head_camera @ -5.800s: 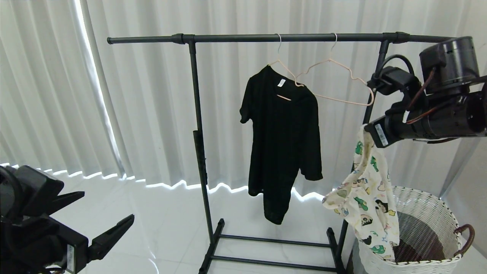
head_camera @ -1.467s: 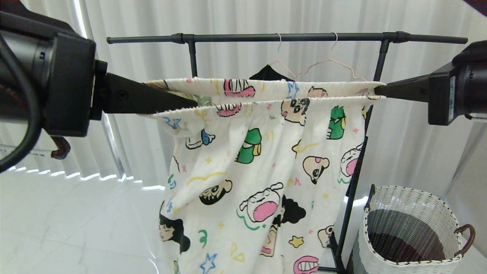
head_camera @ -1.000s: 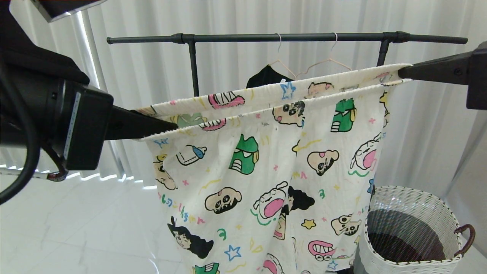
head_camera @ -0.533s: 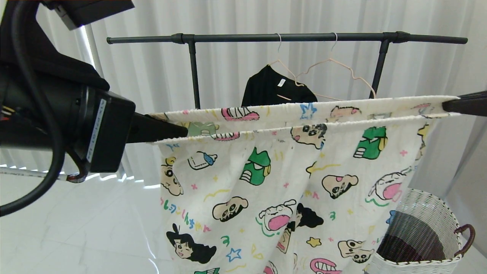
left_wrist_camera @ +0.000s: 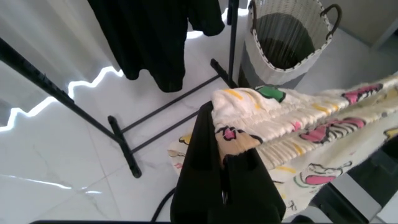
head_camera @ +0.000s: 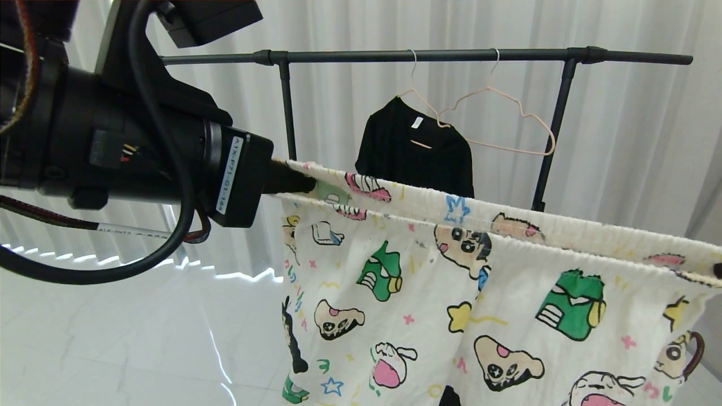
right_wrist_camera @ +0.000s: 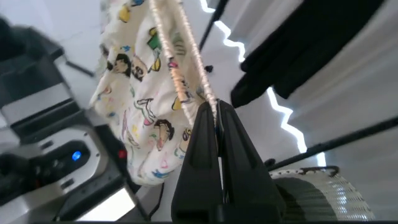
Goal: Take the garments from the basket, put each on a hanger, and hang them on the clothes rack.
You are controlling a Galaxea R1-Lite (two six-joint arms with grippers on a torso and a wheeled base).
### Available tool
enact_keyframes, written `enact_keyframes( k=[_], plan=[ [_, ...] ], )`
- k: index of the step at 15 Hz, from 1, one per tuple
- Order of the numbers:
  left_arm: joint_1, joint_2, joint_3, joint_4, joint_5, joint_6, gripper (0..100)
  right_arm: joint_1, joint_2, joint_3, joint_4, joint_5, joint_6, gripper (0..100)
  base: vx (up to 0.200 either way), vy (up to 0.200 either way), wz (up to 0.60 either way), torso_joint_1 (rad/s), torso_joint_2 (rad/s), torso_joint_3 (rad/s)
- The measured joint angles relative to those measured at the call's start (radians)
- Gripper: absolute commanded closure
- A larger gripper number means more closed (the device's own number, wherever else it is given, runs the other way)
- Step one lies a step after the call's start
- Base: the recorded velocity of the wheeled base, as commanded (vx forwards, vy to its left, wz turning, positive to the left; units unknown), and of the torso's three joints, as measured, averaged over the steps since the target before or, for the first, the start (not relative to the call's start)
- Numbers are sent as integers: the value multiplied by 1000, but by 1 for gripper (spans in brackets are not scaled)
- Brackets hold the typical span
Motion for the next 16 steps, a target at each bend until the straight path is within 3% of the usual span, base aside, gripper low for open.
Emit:
enact_keyframes(
  k=[7,9,16],
  plan=[
    [1,-1,2,0,3,4,100,18,16,21,-21,-1,3,100,0,0,0,0,0,0],
    [0,-21,18,1,2,9,100,-12,18,23,-36,-12,3,100,0,0,0,0,0,0],
    [-74,-247,264,1,-1,96,100,-256,144,55,-462,23,1,100,0,0,0,0,0,0]
  ],
)
